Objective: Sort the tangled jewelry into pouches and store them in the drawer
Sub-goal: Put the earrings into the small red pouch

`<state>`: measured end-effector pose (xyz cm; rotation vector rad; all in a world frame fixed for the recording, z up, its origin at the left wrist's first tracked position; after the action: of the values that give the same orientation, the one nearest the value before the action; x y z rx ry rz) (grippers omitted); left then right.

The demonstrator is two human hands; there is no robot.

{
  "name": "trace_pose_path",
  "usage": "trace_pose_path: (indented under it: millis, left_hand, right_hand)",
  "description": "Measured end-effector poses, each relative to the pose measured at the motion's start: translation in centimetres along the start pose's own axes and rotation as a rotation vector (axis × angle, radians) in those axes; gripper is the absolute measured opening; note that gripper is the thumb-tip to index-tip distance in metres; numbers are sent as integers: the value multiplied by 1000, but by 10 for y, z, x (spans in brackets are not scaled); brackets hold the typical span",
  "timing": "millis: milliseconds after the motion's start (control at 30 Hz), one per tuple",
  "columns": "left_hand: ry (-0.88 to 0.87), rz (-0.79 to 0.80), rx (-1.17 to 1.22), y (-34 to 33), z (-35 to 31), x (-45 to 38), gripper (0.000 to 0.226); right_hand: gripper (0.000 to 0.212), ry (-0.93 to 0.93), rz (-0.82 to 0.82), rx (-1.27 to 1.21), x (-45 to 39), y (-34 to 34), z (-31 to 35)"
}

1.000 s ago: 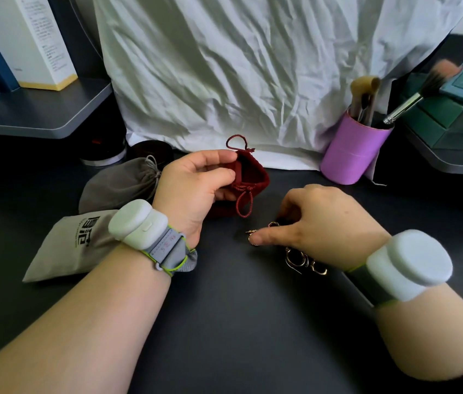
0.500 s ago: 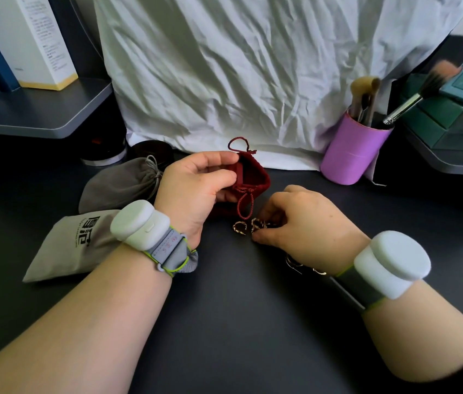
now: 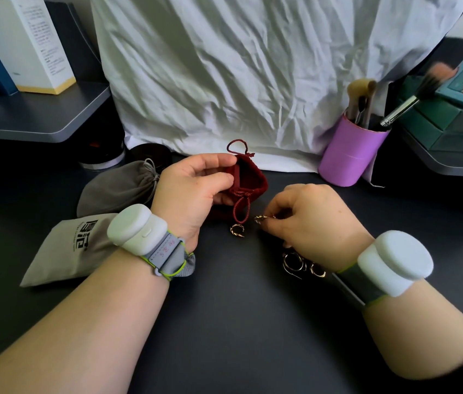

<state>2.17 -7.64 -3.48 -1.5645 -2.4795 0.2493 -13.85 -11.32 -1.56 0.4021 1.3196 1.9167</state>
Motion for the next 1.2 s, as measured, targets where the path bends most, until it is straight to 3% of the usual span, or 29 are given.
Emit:
trace_pose_path:
  millis: [100,300,533,700,800,867,1000,1200]
  left_hand:
    - [-4,-4,-15,1,0,-1,30]
    - [-16,37,-82,-1,2,2,32]
    - [-95,103,-248,-7,5,6,33]
    - [-91,88,-208,-6,3,6,33]
    - [-65,30,-118,-4,0,3,33]
    - [-46,-4,-38,-1,-3,0,32]
    - [-26,-60,50,6,-7,-4,27]
    - [-18,-82,81,8,-8,-6,25]
  right_hand:
    - [12,-90,-65,-161,0,7,-7]
    - [12,-171,-347,-568,0,16,-9]
    - [9,-110,-392,-407,-6,5,-5]
    - [18,-134,-352,-561,-8,1,-3]
    - [13,-121,-386,-465,-6,7,-11]
    - [10,-128,-296,-356,-4,11,-16]
    - [19,-119,74,-164,0,7,-12]
    - [20,-72,169,-63,-2,5,-9]
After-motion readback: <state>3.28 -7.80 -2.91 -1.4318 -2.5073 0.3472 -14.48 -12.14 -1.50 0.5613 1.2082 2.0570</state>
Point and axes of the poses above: each hand's wrist, its own x-axis away from the middle knuckle, its own y-axis out of the back of the hand, z = x × y, the point moved 1 cm from there along -x, towards the middle knuckle, and after that the axes turned 8 degrees about y, right-handed, at the moved point
